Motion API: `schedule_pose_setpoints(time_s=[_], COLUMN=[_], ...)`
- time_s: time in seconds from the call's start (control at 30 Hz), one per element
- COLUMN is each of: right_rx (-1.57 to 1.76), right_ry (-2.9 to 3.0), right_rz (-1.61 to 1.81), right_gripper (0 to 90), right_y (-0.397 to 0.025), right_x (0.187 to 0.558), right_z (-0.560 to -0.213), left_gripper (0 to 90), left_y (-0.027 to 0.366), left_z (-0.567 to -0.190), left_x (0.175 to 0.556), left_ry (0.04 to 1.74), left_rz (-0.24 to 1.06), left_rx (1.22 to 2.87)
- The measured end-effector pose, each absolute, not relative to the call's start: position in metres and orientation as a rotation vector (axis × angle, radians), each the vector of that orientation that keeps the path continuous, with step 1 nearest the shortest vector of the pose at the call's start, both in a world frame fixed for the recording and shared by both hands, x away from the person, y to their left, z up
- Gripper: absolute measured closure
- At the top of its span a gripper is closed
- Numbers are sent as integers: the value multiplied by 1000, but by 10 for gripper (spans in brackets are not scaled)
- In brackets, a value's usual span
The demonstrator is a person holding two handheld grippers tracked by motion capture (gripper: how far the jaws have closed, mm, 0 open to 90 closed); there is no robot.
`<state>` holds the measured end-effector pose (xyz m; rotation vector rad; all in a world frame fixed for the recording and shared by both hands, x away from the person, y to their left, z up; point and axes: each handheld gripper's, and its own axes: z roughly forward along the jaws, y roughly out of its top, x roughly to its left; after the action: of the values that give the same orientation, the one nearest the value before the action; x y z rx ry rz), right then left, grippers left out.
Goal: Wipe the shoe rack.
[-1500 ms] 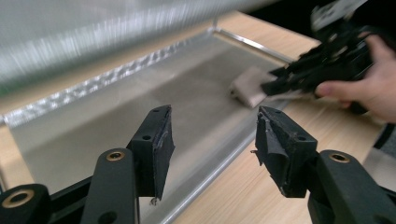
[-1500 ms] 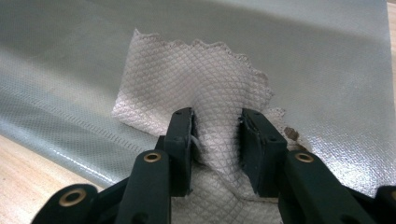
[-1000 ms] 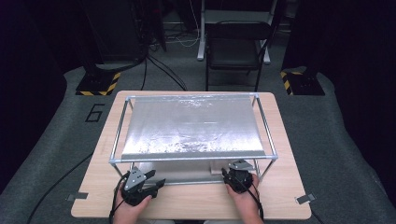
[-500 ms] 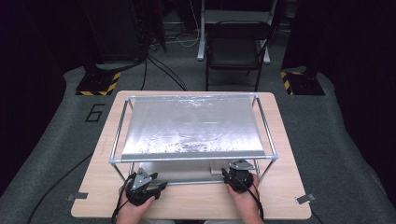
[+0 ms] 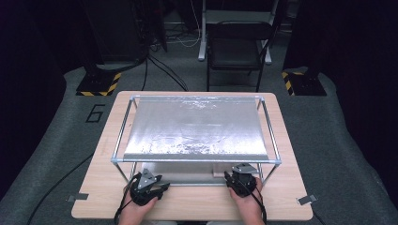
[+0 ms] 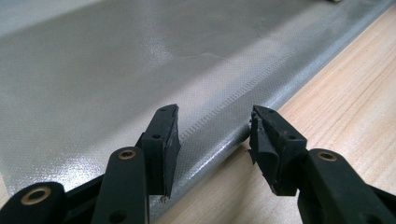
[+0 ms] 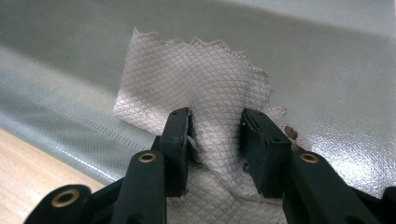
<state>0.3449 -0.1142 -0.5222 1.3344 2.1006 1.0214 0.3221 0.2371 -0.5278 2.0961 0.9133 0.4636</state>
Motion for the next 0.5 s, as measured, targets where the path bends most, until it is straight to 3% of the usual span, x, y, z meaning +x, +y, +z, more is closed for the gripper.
schedule_pose_setpoints(time_s=[0.07,0.5], right_rx=[1378,1357], right_ry=[2067,2132], right_rz=[1024,1108], right_gripper=[531,570], right_y=[-116,-93], right_x=[344,351], right_z=[-522,-525], left_gripper=[522,520], left_y=[237,236], left_z=[-528,-529], left_x=[322,322], left_ry=[915,925], left_rz=[458,449], left_rx=[2093,2090])
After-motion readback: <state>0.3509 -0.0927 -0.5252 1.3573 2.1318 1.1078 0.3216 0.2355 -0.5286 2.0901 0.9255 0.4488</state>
